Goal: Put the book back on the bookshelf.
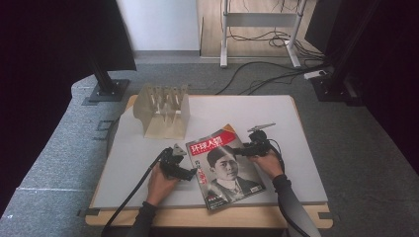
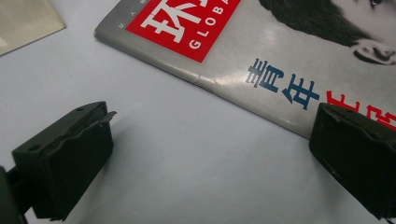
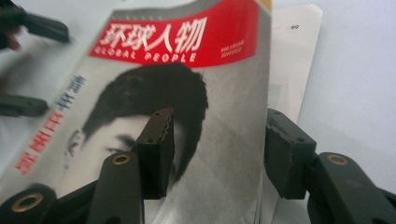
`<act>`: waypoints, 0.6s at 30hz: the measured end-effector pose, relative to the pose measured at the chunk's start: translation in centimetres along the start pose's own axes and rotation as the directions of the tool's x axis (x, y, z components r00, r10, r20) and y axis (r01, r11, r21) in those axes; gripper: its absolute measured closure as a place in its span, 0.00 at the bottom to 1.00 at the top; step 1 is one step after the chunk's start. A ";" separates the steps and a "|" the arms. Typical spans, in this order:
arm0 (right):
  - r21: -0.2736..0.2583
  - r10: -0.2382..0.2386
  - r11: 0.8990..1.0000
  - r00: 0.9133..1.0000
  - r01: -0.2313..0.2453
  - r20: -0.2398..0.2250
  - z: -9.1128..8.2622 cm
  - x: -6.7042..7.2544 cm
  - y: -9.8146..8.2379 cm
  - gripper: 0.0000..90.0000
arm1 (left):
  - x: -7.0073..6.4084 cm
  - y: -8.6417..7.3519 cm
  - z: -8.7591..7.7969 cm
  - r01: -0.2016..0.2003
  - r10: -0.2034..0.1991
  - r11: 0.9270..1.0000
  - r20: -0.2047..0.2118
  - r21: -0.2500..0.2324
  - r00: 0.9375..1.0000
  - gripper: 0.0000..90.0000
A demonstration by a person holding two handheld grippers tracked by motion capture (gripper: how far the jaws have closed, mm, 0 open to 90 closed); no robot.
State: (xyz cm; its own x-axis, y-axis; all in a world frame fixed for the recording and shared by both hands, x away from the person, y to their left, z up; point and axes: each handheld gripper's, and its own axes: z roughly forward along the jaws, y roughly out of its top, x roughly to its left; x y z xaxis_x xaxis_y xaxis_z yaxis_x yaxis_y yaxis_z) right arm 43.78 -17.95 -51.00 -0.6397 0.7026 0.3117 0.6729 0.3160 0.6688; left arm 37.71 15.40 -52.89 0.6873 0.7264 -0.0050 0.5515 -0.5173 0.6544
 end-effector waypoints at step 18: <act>0.067 -0.174 0.983 0.983 0.169 0.066 1.7 1.1 2.8 0.93 | 0.0 0.0 0.0 0.000 0.000 1.000 -0.001 0.001 1.000 0.00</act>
State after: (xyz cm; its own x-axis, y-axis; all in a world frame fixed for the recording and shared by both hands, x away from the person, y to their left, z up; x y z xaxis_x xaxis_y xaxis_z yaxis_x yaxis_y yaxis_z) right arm 45.58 -15.17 -49.91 -0.7208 0.6777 0.1454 0.5784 0.4725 0.6650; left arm 37.70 15.39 -52.89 0.6870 0.7266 -0.0046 0.5518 -0.5176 0.6540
